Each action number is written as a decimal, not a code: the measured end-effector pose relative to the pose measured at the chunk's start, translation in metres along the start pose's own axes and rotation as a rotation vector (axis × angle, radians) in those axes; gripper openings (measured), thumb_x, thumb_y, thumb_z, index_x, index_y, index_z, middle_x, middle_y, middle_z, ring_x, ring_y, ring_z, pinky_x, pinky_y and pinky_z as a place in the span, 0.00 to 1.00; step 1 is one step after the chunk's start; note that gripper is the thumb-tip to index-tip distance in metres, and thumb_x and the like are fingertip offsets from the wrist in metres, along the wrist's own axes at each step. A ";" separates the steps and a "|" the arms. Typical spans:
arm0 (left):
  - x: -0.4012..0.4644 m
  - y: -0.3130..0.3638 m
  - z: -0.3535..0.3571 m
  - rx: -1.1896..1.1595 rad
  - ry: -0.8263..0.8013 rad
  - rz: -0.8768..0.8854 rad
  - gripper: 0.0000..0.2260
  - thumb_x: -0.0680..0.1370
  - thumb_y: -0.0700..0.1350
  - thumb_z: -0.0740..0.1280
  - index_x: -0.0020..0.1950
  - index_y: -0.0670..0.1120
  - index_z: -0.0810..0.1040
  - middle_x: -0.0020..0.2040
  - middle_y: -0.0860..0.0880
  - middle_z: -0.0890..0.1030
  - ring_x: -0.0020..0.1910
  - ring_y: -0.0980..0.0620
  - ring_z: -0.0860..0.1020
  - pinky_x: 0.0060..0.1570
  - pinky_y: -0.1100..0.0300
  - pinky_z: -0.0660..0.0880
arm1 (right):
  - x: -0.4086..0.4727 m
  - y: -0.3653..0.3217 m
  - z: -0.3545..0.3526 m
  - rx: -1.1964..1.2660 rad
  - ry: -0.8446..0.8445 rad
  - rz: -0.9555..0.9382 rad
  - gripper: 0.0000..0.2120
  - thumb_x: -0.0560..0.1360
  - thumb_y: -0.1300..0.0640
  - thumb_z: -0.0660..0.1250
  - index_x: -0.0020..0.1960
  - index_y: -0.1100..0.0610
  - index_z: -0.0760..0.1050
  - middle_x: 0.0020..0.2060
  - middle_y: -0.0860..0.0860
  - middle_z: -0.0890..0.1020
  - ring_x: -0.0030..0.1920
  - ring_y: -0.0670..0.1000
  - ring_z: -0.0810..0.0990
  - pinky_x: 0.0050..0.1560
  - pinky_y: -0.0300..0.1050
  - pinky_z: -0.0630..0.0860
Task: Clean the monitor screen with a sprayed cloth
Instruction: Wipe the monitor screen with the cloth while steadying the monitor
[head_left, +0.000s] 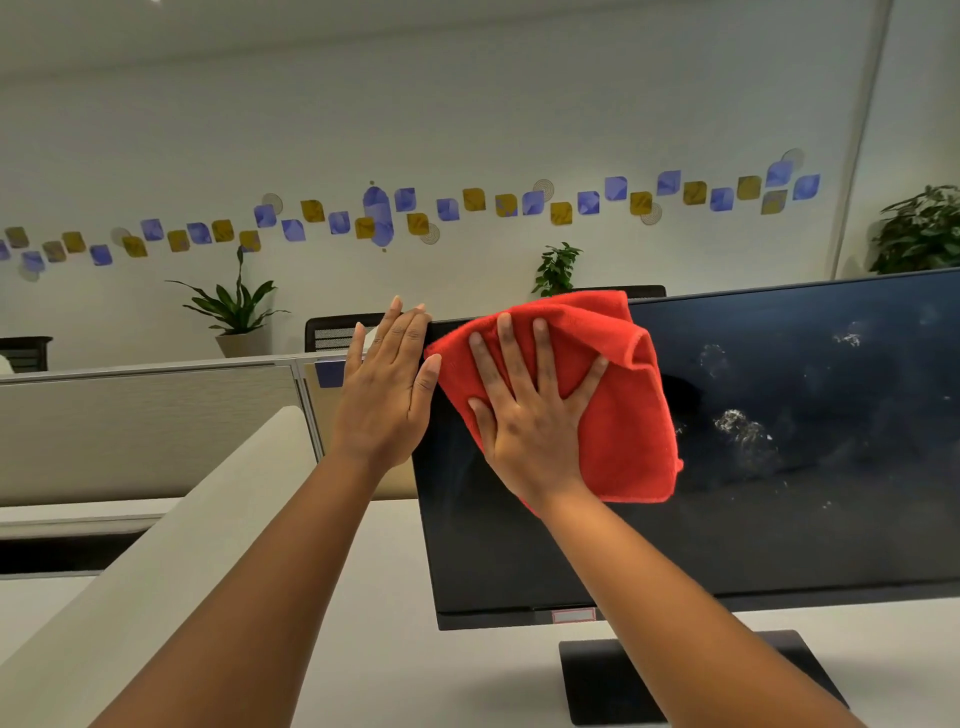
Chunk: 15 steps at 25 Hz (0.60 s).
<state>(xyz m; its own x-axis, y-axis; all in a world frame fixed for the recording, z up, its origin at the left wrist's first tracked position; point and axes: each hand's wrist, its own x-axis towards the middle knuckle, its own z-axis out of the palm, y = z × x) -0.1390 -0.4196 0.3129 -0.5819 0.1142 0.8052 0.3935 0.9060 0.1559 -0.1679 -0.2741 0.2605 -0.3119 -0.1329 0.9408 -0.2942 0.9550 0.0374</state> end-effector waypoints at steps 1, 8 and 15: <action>0.001 0.000 -0.001 -0.005 -0.008 0.007 0.25 0.78 0.53 0.46 0.72 0.46 0.58 0.74 0.47 0.62 0.71 0.60 0.48 0.73 0.53 0.41 | 0.005 -0.003 0.000 -0.008 0.003 -0.005 0.25 0.78 0.43 0.52 0.73 0.48 0.56 0.73 0.50 0.61 0.75 0.55 0.51 0.63 0.75 0.42; -0.001 0.003 -0.001 -0.017 0.021 -0.022 0.24 0.78 0.52 0.46 0.72 0.45 0.59 0.74 0.46 0.62 0.71 0.60 0.48 0.71 0.54 0.40 | -0.029 -0.015 0.008 0.036 -0.069 -0.168 0.31 0.75 0.39 0.53 0.74 0.47 0.50 0.74 0.48 0.51 0.75 0.51 0.38 0.68 0.68 0.37; -0.001 0.003 -0.001 0.096 0.026 -0.011 0.24 0.78 0.51 0.46 0.71 0.44 0.60 0.73 0.45 0.64 0.74 0.53 0.52 0.71 0.53 0.40 | -0.096 -0.016 0.017 0.038 -0.200 -0.306 0.33 0.73 0.37 0.54 0.74 0.47 0.52 0.74 0.47 0.56 0.75 0.53 0.49 0.64 0.61 0.61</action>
<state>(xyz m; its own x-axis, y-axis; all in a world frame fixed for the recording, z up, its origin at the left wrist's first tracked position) -0.1367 -0.4175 0.3131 -0.5667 0.0944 0.8185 0.3165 0.9421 0.1105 -0.1483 -0.2812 0.1637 -0.3732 -0.4640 0.8034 -0.4338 0.8527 0.2910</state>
